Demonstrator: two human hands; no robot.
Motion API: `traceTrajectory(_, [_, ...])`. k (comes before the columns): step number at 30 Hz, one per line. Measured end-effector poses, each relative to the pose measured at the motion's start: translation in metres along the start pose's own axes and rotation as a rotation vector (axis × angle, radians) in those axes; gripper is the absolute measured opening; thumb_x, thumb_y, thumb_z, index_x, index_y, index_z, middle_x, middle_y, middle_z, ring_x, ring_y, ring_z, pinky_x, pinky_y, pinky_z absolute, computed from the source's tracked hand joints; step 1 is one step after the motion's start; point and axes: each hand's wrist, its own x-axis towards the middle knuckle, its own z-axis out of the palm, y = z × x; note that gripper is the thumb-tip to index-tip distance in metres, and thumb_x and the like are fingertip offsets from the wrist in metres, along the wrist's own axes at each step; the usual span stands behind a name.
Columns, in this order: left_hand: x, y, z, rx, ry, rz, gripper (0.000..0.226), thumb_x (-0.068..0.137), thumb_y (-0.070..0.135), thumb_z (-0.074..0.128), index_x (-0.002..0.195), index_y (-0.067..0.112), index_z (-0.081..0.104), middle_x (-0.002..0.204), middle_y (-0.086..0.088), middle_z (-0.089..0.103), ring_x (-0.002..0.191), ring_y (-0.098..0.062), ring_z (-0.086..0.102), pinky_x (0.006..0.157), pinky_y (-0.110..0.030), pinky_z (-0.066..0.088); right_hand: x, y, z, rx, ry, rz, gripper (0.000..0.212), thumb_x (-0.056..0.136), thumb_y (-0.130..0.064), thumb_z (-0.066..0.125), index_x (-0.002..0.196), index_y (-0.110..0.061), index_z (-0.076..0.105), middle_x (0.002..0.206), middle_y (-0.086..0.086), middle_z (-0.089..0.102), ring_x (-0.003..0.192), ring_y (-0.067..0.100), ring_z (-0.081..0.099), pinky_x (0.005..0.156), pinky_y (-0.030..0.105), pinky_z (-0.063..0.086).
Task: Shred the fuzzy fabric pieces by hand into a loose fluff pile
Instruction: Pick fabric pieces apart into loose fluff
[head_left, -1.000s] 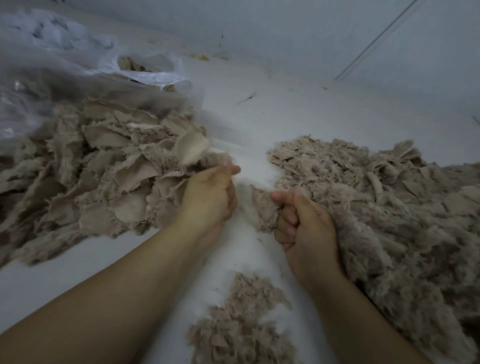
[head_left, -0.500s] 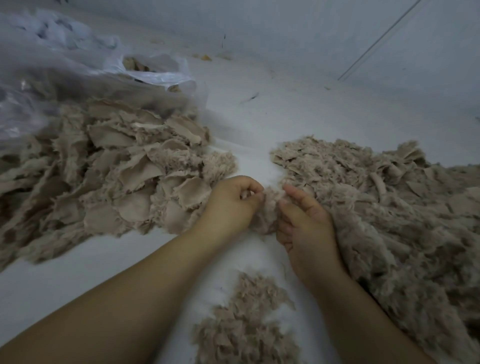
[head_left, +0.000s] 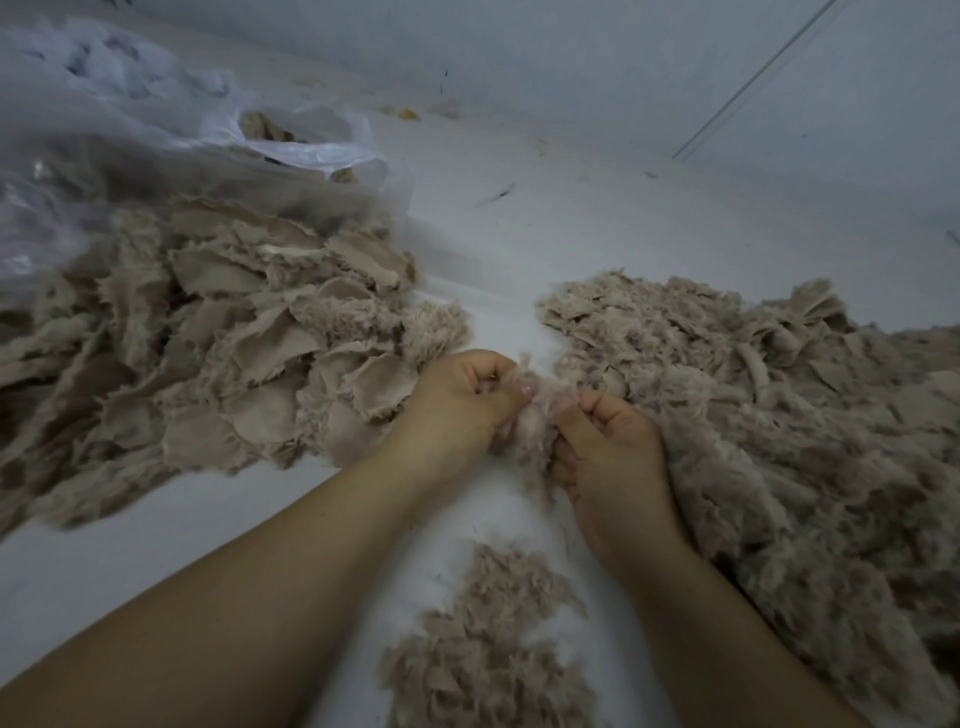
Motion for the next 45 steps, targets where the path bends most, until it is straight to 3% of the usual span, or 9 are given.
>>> traceTrajectory(9, [0.001, 0.003, -0.005, -0.334, 0.152, -0.004, 0.02, 0.099, 0.007, 0.051, 0.082, 0.01, 0.062, 0.049, -0.003, 0.05, 0.031, -0.011, 0.031, 0.034, -0.013, 0.024, -0.001, -0.004, 0.002, 0.1, 0.1, 0.018, 0.036, 0.105, -0.013, 0.042, 0.07, -0.011, 0.052, 0.053, -0.002, 0.039, 0.044, 0.008, 0.025, 0.04, 0.021, 0.02])
traceTrajectory(16, [0.002, 0.003, -0.012, -0.434, 0.247, -0.054, 0.033, 0.099, 0.004, 0.042, 0.069, 0.015, 0.046, 0.051, -0.003, 0.044, 0.035, -0.015, 0.03, 0.039, -0.018, 0.015, 0.003, -0.003, 0.002, 0.232, 0.214, 0.052, 0.031, 0.107, -0.013, 0.036, 0.078, -0.013, 0.045, 0.06, -0.003, 0.033, 0.045, 0.006, 0.021, 0.038, 0.018, 0.02])
traceTrajectory(23, [-0.005, 0.005, -0.005, -0.39, -0.01, -0.023, 0.024, 0.097, 0.005, 0.048, 0.079, 0.016, 0.059, 0.061, -0.007, 0.059, 0.034, -0.015, 0.034, 0.04, -0.02, 0.016, 0.002, -0.001, 0.0, 0.21, 0.186, 0.032, 0.022, 0.101, -0.01, 0.052, 0.116, -0.026, 0.055, 0.063, -0.005, 0.048, 0.044, 0.004, 0.036, 0.039, 0.018, 0.03])
traceTrajectory(27, [-0.005, 0.003, -0.004, -0.351, -0.08, 0.041, 0.031, 0.087, -0.004, 0.05, 0.073, 0.018, 0.066, 0.058, -0.008, 0.056, 0.032, -0.013, 0.033, 0.037, -0.015, 0.026, 0.0, -0.002, -0.002, 0.129, 0.046, -0.024, 0.014, 0.099, -0.01, 0.055, 0.099, -0.015, 0.069, 0.051, -0.005, 0.042, 0.041, 0.006, 0.03, 0.039, 0.018, 0.028])
traceTrajectory(31, [-0.004, 0.003, -0.005, -0.3, -0.07, 0.04, 0.04, 0.085, -0.007, 0.047, 0.065, 0.02, 0.069, 0.053, -0.006, 0.056, 0.032, -0.012, 0.034, 0.036, -0.017, 0.025, -0.002, -0.003, 0.0, 0.054, -0.031, -0.026, 0.017, 0.097, -0.015, 0.058, 0.099, -0.01, 0.075, 0.067, 0.007, 0.068, 0.054, 0.013, 0.057, 0.052, 0.025, 0.048])
traceTrajectory(34, [-0.003, 0.002, -0.006, -0.28, -0.025, 0.033, 0.044, 0.091, -0.006, 0.047, 0.066, 0.021, 0.071, 0.053, -0.004, 0.058, 0.033, -0.012, 0.034, 0.037, -0.017, 0.026, -0.005, -0.002, -0.001, 0.01, -0.073, -0.066, 0.017, 0.089, -0.023, 0.066, 0.09, -0.01, 0.077, 0.05, 0.0, 0.047, 0.04, 0.007, 0.031, 0.04, 0.018, 0.03])
traceTrajectory(38, [-0.004, 0.002, -0.006, -0.309, -0.014, 0.012, 0.042, 0.092, -0.006, 0.048, 0.07, 0.018, 0.075, 0.047, -0.003, 0.054, 0.035, -0.011, 0.034, 0.039, -0.017, 0.031, -0.005, -0.001, -0.002, -0.024, -0.11, -0.087, 0.014, 0.089, -0.017, 0.069, 0.096, -0.007, 0.076, 0.054, 0.004, 0.047, 0.042, 0.005, 0.035, 0.043, 0.018, 0.033])
traceTrajectory(42, [-0.005, 0.002, -0.004, -0.347, 0.038, -0.064, 0.038, 0.088, -0.01, 0.045, 0.068, 0.011, 0.069, 0.047, -0.005, 0.051, 0.032, -0.012, 0.034, 0.036, -0.016, 0.026, -0.005, -0.001, 0.001, -0.025, -0.098, -0.084, 0.014, 0.09, -0.018, 0.069, 0.09, -0.005, 0.075, 0.072, 0.035, 0.058, 0.055, 0.044, 0.047, 0.055, 0.045, 0.051])
traceTrajectory(45, [-0.002, 0.003, -0.007, -0.54, 0.054, -0.118, 0.019, 0.076, -0.004, 0.04, 0.068, 0.007, 0.053, 0.059, -0.009, 0.051, 0.03, -0.017, 0.035, 0.038, -0.014, 0.018, -0.003, 0.0, -0.001, 0.026, -0.031, -0.062, 0.021, 0.089, -0.022, 0.067, 0.071, -0.012, 0.072, 0.061, 0.019, 0.054, 0.048, 0.024, 0.042, 0.048, 0.03, 0.041])
